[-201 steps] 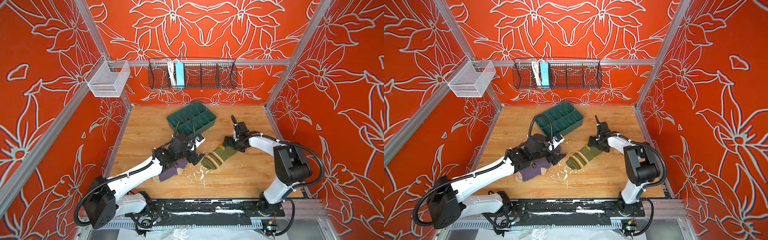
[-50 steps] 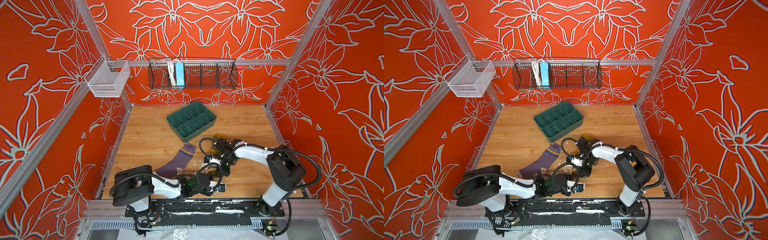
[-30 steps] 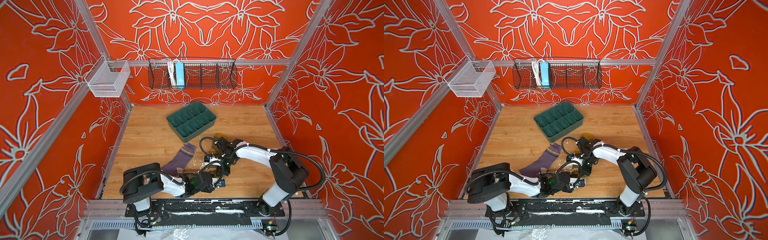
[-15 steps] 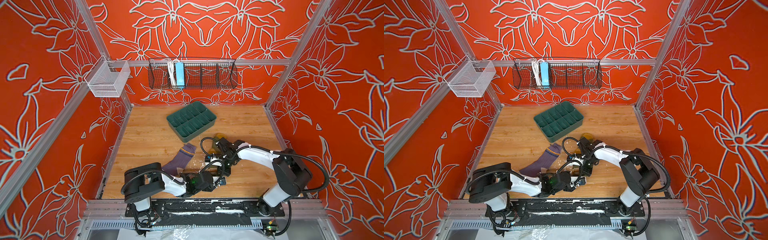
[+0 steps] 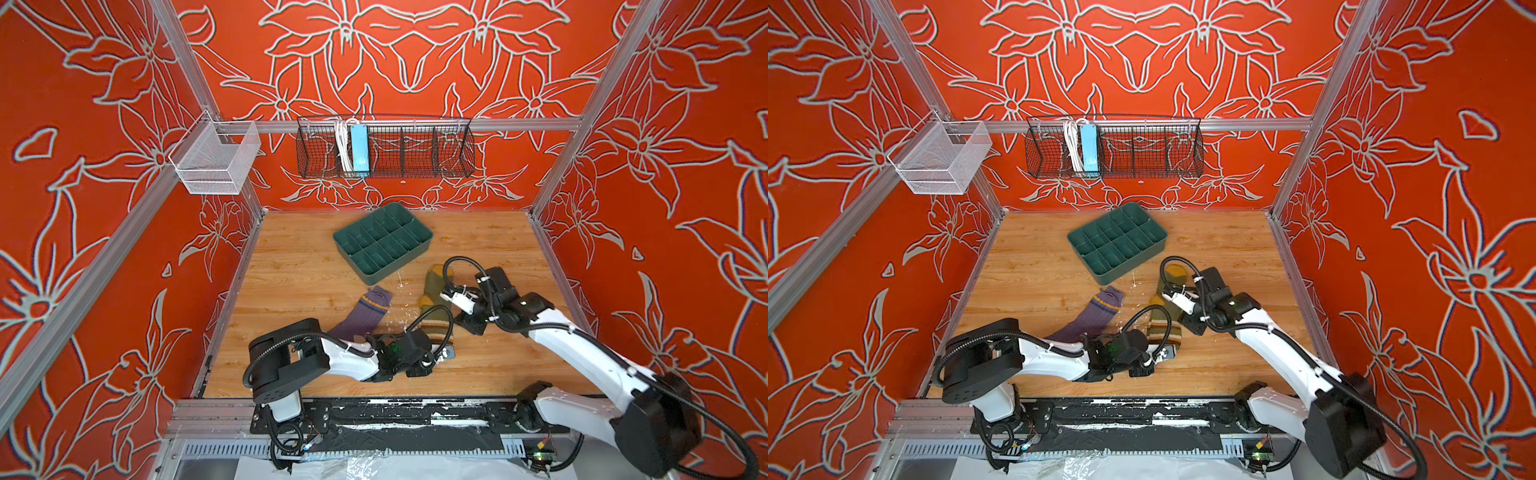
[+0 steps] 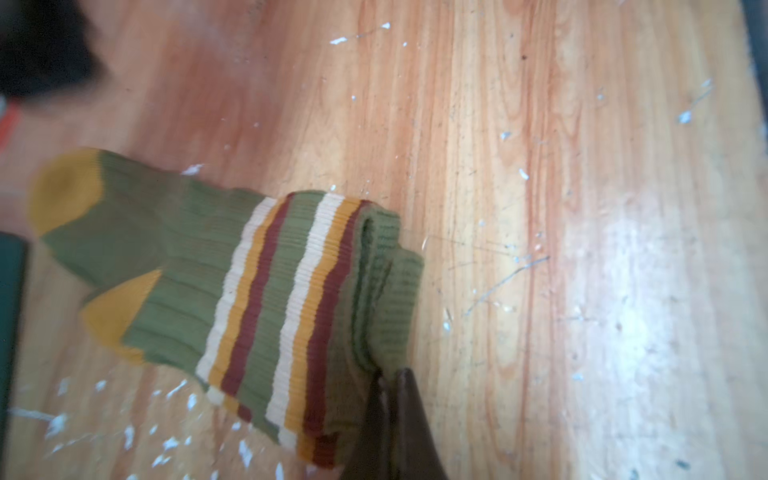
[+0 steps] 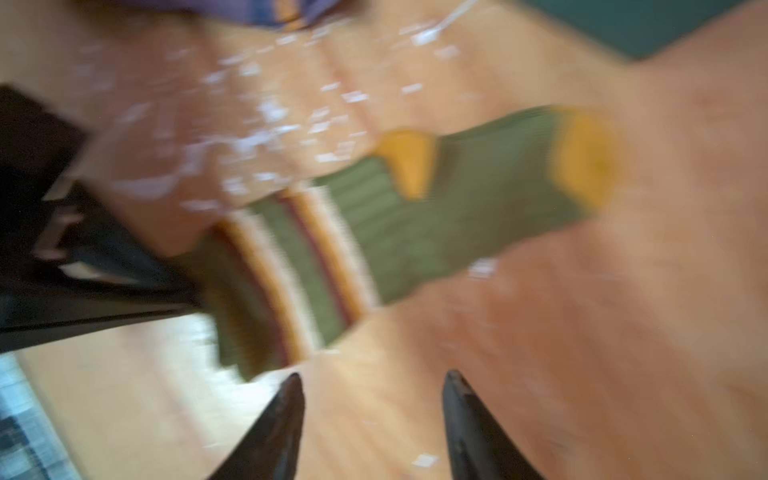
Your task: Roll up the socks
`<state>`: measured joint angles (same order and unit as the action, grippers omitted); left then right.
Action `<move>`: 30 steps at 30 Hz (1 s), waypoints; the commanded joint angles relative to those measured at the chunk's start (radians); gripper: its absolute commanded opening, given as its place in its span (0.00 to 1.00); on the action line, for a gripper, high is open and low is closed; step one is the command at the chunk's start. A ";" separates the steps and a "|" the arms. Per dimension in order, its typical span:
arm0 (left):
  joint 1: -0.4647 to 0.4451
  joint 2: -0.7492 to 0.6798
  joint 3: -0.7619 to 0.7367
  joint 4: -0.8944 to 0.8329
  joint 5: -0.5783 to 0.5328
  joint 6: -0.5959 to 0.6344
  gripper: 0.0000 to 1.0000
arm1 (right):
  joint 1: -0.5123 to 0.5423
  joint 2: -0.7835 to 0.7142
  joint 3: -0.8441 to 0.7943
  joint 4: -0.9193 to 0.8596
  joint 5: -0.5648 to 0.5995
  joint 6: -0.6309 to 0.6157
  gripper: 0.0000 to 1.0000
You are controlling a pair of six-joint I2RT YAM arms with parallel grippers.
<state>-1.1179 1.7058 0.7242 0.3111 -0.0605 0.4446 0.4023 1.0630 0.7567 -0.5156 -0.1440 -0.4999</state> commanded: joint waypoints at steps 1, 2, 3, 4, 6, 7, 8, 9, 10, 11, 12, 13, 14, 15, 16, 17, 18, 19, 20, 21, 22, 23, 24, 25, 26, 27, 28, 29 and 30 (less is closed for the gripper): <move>0.058 0.032 0.088 -0.229 0.209 -0.048 0.00 | -0.083 -0.108 -0.024 0.198 0.250 0.029 0.63; 0.075 0.042 0.111 -0.264 0.242 -0.062 0.00 | -0.090 -0.143 -0.024 0.227 0.296 0.024 0.63; 0.090 0.048 0.135 -0.303 0.281 -0.057 0.00 | -0.092 -0.170 -0.022 0.235 0.320 0.008 0.63; 0.108 0.056 0.157 -0.339 0.321 -0.059 0.00 | -0.092 -0.204 -0.015 0.219 0.314 -0.020 0.63; 0.147 0.079 0.212 -0.428 0.429 -0.045 0.00 | -0.092 -0.266 -0.005 0.145 0.250 -0.077 0.63; 0.167 0.093 0.241 -0.471 0.468 -0.051 0.00 | -0.091 -0.298 -0.003 0.092 0.210 -0.104 0.62; 0.187 0.115 0.280 -0.530 0.522 -0.045 0.00 | -0.091 -0.332 -0.005 0.036 0.163 -0.139 0.62; 0.204 0.134 0.317 -0.578 0.557 -0.047 0.00 | -0.090 -0.362 -0.011 -0.022 0.104 -0.187 0.60; 0.226 0.160 0.357 -0.626 0.603 -0.060 0.00 | -0.087 -0.401 -0.020 -0.088 0.033 -0.246 0.59; 0.248 0.190 0.404 -0.685 0.647 -0.057 0.00 | -0.081 -0.442 -0.030 -0.162 -0.031 -0.298 0.59; 0.268 0.215 0.444 -0.728 0.674 -0.059 0.00 | -0.074 -0.473 -0.044 -0.196 -0.060 -0.330 0.59; 0.292 0.249 0.486 -0.779 0.712 -0.074 0.00 | -0.062 -0.502 -0.062 -0.214 -0.062 -0.346 0.59; 0.315 0.288 0.544 -0.837 0.752 -0.076 0.00 | -0.048 -0.523 -0.076 -0.232 -0.051 -0.362 0.59; 0.331 0.323 0.594 -0.886 0.774 -0.089 0.00 | -0.034 -0.535 -0.088 -0.245 -0.035 -0.388 0.59; 0.345 0.370 0.661 -0.960 0.802 -0.091 0.00 | -0.014 -0.541 -0.102 -0.262 -0.016 -0.412 0.59; 0.356 0.416 0.730 -1.039 0.813 -0.079 0.00 | 0.010 -0.540 -0.114 -0.276 0.006 -0.437 0.59; 0.362 0.450 0.776 -1.085 0.817 -0.081 0.00 | 0.033 -0.533 -0.126 -0.285 0.028 -0.454 0.59; 0.368 0.484 0.812 -1.121 0.826 -0.077 0.00 | 0.075 -0.518 -0.138 -0.288 0.058 -0.467 0.59; 0.371 0.503 0.830 -1.131 0.824 -0.084 0.00 | 0.125 -0.501 -0.151 -0.281 0.095 -0.474 0.59; 0.372 0.512 0.834 -1.132 0.832 -0.083 0.00 | 0.175 -0.482 -0.164 -0.271 0.130 -0.479 0.59; 0.371 0.516 0.835 -1.127 0.833 -0.082 0.00 | 0.236 -0.458 -0.181 -0.248 0.168 -0.485 0.59; 0.372 0.511 0.827 -1.110 0.821 -0.099 0.00 | 0.291 -0.431 -0.199 -0.216 0.205 -0.490 0.59; 0.372 0.506 0.818 -1.095 0.818 -0.105 0.00 | 0.332 -0.407 -0.213 -0.179 0.233 -0.490 0.59; 0.372 0.501 0.813 -1.089 0.814 -0.107 0.00 | 0.374 -0.376 -0.228 -0.131 0.256 -0.497 0.59; 0.374 0.499 0.811 -1.085 0.808 -0.111 0.00 | 0.408 -0.345 -0.240 -0.082 0.272 -0.501 0.60; 0.374 0.499 0.811 -1.086 0.808 -0.111 0.00 | 0.425 -0.314 -0.251 -0.032 0.278 -0.506 0.60; 0.374 0.500 0.813 -1.092 0.807 -0.106 0.00 | 0.443 -0.276 -0.264 0.029 0.280 -0.509 0.61; 0.374 0.501 0.814 -1.094 0.801 -0.106 0.00 | 0.454 -0.244 -0.270 0.072 0.276 -0.516 0.61; 0.373 0.501 0.816 -1.096 0.798 -0.103 0.00 | 0.461 -0.199 -0.278 0.114 0.275 -0.531 0.61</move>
<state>-0.7406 2.1914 1.5501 -0.7174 0.7559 0.3382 0.8391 0.8101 0.5014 -0.5671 0.0807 -0.9783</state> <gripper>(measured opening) 0.048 0.612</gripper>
